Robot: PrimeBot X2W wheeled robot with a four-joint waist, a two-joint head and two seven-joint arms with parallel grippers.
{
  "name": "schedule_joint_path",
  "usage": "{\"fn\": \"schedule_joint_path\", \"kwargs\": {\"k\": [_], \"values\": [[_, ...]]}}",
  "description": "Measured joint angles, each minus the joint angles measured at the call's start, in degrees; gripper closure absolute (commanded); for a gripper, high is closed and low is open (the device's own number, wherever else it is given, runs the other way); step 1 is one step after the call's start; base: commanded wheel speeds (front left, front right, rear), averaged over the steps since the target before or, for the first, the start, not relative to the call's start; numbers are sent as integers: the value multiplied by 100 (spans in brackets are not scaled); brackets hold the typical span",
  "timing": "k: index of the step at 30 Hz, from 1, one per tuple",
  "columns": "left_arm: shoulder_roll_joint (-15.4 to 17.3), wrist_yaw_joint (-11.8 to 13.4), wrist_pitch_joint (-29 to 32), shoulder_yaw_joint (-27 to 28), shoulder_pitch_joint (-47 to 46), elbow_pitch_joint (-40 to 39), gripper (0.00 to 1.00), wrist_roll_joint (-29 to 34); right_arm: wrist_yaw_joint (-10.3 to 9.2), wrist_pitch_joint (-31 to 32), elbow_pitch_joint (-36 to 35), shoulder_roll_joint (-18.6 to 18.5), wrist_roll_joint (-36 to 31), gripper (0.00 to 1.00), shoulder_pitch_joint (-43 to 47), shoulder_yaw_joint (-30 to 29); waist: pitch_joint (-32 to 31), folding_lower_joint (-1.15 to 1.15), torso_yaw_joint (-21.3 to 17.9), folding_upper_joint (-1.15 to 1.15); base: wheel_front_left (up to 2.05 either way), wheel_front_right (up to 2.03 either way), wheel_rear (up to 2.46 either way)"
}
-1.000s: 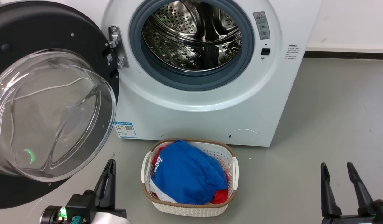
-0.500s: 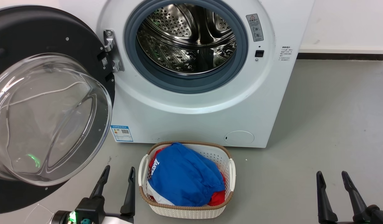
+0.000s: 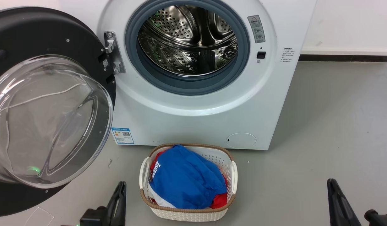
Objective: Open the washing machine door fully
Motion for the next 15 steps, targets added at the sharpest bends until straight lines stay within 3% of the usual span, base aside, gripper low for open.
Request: {"fn": "schedule_joint_path", "kwargs": {"k": [15], "values": [[-1, -49, 394, 141, -72, 189, 100, -1535, 0, 297, 320, -43, 1492, 100, -194, 48, 27, 0, -32, 0, 0, 0, 0]]}}
